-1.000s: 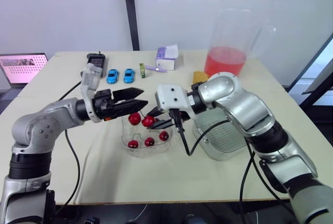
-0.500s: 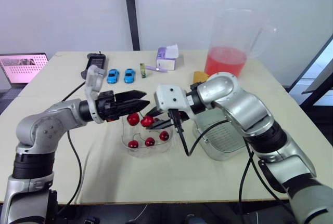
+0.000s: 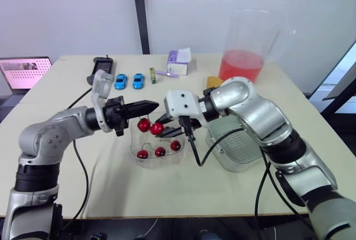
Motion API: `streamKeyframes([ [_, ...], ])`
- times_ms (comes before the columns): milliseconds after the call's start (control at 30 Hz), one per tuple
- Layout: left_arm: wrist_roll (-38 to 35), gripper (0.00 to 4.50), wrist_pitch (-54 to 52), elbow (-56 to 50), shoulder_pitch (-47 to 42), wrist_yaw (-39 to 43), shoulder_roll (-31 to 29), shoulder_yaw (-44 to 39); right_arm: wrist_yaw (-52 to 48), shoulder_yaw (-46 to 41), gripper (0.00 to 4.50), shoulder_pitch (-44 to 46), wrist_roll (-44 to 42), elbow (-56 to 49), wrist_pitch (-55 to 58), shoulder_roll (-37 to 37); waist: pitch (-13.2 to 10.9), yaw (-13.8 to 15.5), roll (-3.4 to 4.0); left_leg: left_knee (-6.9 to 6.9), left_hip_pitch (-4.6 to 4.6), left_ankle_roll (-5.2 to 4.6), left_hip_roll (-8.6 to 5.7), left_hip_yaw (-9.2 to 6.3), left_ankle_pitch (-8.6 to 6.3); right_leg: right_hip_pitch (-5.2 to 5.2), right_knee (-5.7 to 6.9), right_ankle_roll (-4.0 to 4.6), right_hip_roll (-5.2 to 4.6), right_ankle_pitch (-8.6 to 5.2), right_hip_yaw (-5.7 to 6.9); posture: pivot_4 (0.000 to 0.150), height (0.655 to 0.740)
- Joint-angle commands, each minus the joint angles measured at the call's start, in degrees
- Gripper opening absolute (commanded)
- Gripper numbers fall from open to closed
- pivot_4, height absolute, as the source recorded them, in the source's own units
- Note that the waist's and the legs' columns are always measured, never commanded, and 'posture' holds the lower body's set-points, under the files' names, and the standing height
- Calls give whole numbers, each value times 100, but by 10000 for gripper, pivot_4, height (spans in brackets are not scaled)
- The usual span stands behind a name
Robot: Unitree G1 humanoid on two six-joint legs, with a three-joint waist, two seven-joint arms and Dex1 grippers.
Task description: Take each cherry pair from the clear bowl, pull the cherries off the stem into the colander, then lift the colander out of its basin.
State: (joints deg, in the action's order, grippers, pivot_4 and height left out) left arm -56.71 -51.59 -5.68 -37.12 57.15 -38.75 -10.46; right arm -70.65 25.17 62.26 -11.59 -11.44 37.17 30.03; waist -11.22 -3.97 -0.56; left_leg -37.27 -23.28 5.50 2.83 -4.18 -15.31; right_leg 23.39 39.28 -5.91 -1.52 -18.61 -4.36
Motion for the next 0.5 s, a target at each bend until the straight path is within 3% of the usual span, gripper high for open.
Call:
streamKeyframes([
  [33, -12, 25, 118, -171, -85, -31, -20, -159, 8, -88, 12738, 186, -13, -45, -7, -17, 0, 0, 0, 0, 0, 0, 0, 0, 0, 0, 0, 0, 0, 0, 0, 1500, 7400],
  [67, -11, 0, 126, -172, -86, -39, -15, -160, -15, -123, 18262, 196, -108, -22, 174, -31, 0, -1, 0, 0, 0, 0, 0, 0, 0, 0, 0, 0, 0, 0, 0, 1500, 7400],
  [100, -15, 0, 133, -177, -82, -51, -11, -165, -42, -164, 20193, 223, -200, 0, 335, -42, 0, -1, 0, 0, 0, 0, 0, 0, 0, 0, 0, 0, 0, 0, 0, 1500, 7400],
  [267, -73, 0, 166, -212, -63, -112, 17, -203, -60, -298, 44312, 460, -520, 174, 1129, -2, 0, -1, 0, 0, 0, 0, 0, -1, 0, 0, 1, 0, 0, 0, 1, 1500, 7400],
  [500, -496, 0, 129, -296, -114, -388, 123, -658, -111, -1035, 44745, 584, -1018, 622, 1791, 550, 0, 12, 0, -1, -2, 0, -2, -3, 0, -1, 0, 0, -3, 0, 4, 1500, 7400],
])
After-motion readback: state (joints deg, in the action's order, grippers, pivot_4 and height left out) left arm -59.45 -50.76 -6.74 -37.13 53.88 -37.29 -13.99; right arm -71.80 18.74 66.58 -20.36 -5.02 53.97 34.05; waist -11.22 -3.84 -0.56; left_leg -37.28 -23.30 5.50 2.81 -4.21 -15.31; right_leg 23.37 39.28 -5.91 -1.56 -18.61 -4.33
